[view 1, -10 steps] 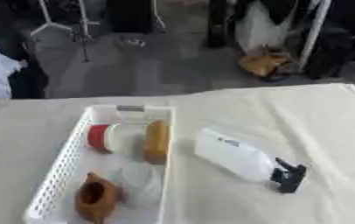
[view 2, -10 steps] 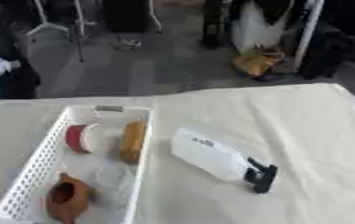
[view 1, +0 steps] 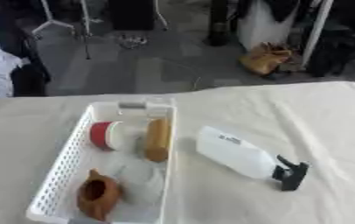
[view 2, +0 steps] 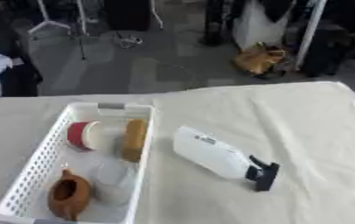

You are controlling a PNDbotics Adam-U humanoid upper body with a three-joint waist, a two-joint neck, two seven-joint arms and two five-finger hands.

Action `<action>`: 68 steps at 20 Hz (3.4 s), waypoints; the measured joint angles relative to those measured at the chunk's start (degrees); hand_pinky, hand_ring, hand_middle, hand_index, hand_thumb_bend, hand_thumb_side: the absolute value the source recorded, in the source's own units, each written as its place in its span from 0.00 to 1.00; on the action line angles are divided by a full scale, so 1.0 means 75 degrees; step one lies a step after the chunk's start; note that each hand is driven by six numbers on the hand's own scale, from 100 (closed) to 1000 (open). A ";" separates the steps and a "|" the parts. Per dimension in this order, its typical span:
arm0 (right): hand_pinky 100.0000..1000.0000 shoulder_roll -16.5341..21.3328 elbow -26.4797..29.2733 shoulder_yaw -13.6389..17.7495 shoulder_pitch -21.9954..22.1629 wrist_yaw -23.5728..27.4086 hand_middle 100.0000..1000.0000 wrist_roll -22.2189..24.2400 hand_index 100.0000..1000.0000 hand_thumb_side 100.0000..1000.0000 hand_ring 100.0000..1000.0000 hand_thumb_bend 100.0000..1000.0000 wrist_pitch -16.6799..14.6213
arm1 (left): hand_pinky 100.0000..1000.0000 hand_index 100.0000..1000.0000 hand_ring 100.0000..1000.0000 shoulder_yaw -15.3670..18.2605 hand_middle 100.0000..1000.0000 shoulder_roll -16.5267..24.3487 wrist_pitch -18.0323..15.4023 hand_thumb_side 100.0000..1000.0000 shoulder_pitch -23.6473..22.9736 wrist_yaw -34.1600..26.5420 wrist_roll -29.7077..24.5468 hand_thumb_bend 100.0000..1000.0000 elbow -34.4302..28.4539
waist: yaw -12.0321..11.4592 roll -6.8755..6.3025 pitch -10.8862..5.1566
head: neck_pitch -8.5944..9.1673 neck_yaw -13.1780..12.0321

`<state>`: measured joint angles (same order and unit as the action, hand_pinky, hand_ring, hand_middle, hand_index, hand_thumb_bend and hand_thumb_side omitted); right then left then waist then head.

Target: Pick up objects on the table and place them in the box.

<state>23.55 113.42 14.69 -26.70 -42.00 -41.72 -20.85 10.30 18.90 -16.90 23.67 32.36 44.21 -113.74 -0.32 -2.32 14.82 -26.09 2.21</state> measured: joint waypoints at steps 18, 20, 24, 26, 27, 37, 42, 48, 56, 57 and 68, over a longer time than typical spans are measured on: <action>0.78 0.0602 0.0000 -0.0514 -0.0747 0.0012 0.84 0.1370 0.94 1.00 0.89 0.00 0.1035 | 0.93 0.96 0.92 -0.0005 0.89 0.0000 -0.0004 1.00 0.0000 0.0000 0.0008 0.00 0.0000 | -0.0008 0.0104 -0.0062 | -0.0003 0.0012; 0.78 0.0894 0.0001 -0.0813 -0.1150 0.0040 0.84 0.2353 0.95 1.00 0.89 0.00 0.1669 | 0.93 0.96 0.92 -0.0008 0.89 0.0000 -0.0006 1.00 0.0000 0.0000 0.0003 0.00 0.0000 | -0.0010 0.0149 -0.0093 | -0.0034 0.0023; 0.79 0.1378 -0.0088 -0.1484 -0.1915 0.0199 0.85 0.4460 0.94 1.00 0.91 0.00 0.2608 | 0.93 0.96 0.92 -0.0013 0.89 0.0000 -0.0019 1.00 -0.0001 -0.0001 -0.0018 0.00 0.0000 | -0.0058 0.0207 -0.0142 | -0.0066 0.0073; 0.80 0.1544 -0.0506 -0.1908 -0.2418 0.0278 0.85 0.5511 0.94 1.00 0.91 0.00 0.2779 | 0.93 0.96 0.92 -0.0017 0.89 0.0000 -0.0018 1.00 -0.0002 -0.0013 -0.0029 0.00 0.0000 | -0.0106 0.0239 -0.0168 | -0.0080 0.0095; 0.82 0.1588 -0.0739 -0.2083 -0.2650 0.0305 0.85 0.5949 0.95 1.00 0.92 0.00 0.2799 | 0.93 0.96 0.92 -0.0020 0.89 0.0000 -0.0019 1.00 -0.0004 -0.0022 -0.0039 0.00 0.0000 | -0.0114 0.0248 -0.0176 | -0.0090 0.0103; 0.84 0.1788 -0.3815 -0.3743 -0.4715 0.0328 0.87 0.9179 0.96 1.00 0.94 0.00 0.1800 | 0.93 0.96 0.92 -0.0103 0.89 0.0005 -0.0039 1.00 -0.0024 -0.0072 -0.0133 0.00 0.0000 | -0.0149 0.0342 -0.0236 | -0.0180 0.0170; 0.82 0.1632 -0.5387 -0.4252 -0.5359 0.0331 0.88 0.9853 1.00 1.00 0.95 0.14 0.1388 | 0.93 0.96 0.92 -0.0111 0.89 0.0035 -0.0030 1.00 -0.0035 -0.0095 -0.0171 0.00 0.0000 | -0.0155 0.0357 -0.0304 | -0.0196 0.0216; 0.85 0.0939 -0.7573 -0.4576 -0.5840 0.0023 0.91 1.0233 1.00 1.00 0.98 0.27 0.1230 | 0.93 0.95 0.92 -0.0155 0.89 0.0056 -0.0024 1.00 -0.0038 -0.0139 -0.0233 0.00 0.0000 | -0.0239 0.0340 -0.0327 | -0.0193 0.0281; 0.89 0.0385 -0.9414 -0.4563 -0.5964 -0.0625 0.91 1.0456 1.00 1.00 1.00 0.41 0.1044 | 0.93 0.94 0.93 -0.0157 0.89 0.0056 -0.0025 1.00 -0.0039 -0.0179 -0.0284 0.00 0.0000 | -0.0244 0.0313 -0.0327 | -0.0192 0.0321; 0.89 0.0355 -0.9556 -0.4552 -0.5963 -0.0654 0.91 1.0503 1.00 1.00 1.00 0.41 0.0996 | 0.93 0.94 0.93 -0.0157 0.89 0.0056 -0.0024 1.00 -0.0039 -0.0186 -0.0286 0.00 0.0000 | -0.0246 0.0307 -0.0327 | -0.0192 0.0327; 0.98 0.0323 -1.0143 -0.4474 -0.5758 -0.0920 0.95 1.1067 1.00 0.82 1.00 0.83 0.0638 | 0.93 0.92 0.92 -0.0157 0.88 0.0056 0.0003 1.00 -0.0039 -0.0198 -0.0315 0.00 0.0000 | -0.0246 0.0290 -0.0326 | -0.0193 0.0297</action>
<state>25.97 37.35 -18.86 -69.88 -48.90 41.28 -16.07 9.12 19.32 -16.87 23.38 30.88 41.85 -113.74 -2.16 -0.14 12.37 -27.53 4.44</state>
